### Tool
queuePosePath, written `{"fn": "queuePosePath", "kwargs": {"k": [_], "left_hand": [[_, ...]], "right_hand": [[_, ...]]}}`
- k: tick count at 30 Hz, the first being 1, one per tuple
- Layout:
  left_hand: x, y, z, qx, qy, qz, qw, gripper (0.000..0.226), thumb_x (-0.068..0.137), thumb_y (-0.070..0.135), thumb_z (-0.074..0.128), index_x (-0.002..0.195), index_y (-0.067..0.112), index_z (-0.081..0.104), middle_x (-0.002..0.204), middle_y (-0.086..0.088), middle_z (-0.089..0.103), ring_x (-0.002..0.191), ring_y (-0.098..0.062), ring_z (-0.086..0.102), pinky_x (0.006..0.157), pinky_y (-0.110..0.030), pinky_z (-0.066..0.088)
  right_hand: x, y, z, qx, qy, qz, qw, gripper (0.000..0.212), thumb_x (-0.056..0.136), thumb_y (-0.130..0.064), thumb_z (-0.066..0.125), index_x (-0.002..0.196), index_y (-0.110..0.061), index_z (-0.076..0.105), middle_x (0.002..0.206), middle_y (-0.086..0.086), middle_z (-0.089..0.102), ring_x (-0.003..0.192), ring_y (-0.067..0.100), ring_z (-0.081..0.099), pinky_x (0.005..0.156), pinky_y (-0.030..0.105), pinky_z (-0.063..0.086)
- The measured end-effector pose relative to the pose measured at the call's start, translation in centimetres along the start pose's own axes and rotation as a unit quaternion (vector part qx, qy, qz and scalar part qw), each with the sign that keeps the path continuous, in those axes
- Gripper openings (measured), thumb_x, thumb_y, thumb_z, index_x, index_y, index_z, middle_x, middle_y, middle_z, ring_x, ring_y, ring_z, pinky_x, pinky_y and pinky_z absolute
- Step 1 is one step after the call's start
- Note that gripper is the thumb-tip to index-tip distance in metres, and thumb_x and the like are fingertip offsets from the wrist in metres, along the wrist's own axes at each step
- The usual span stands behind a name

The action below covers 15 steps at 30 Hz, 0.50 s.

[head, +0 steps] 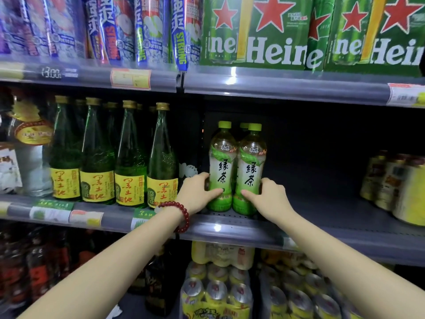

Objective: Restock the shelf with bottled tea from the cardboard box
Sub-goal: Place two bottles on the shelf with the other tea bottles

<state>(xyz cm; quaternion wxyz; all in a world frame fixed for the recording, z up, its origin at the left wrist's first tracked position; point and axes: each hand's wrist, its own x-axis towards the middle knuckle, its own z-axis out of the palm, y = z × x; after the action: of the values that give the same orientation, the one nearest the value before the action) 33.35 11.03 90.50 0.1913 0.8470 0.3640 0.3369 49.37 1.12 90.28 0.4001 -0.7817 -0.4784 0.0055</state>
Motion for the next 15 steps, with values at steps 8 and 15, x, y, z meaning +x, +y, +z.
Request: {"fn": "queuePosePath", "kwargs": {"k": [8, 15], "left_hand": [[-4.4, -1.5, -3.9, 0.000, 0.059, 0.057, 0.997, 0.033, 0.083, 0.029, 0.067, 0.113, 0.015, 0.064, 0.107, -0.002, 0.069, 0.091, -0.008, 0.060, 0.080, -0.016, 0.041], [-9.3, -7.1, -9.5, 0.055, 0.112, -0.010, 0.992, 0.026, 0.081, 0.026, 0.069, 0.102, 0.012, 0.067, 0.095, -0.004, 0.072, 0.088, -0.017, 0.066, 0.085, -0.030, 0.051]], "right_hand": [[-6.2, -4.3, 0.9, -0.121, 0.031, -0.206, 0.971, 0.034, 0.089, -0.027, 0.061, 0.119, -0.013, 0.053, 0.112, 0.008, 0.061, 0.105, 0.028, 0.058, 0.083, 0.039, 0.049], [-7.6, -10.8, 8.8, -0.059, -0.093, -0.291, 0.950, 0.036, 0.085, -0.030, 0.064, 0.115, -0.010, 0.056, 0.104, 0.009, 0.064, 0.098, 0.028, 0.059, 0.081, 0.039, 0.048]]}}
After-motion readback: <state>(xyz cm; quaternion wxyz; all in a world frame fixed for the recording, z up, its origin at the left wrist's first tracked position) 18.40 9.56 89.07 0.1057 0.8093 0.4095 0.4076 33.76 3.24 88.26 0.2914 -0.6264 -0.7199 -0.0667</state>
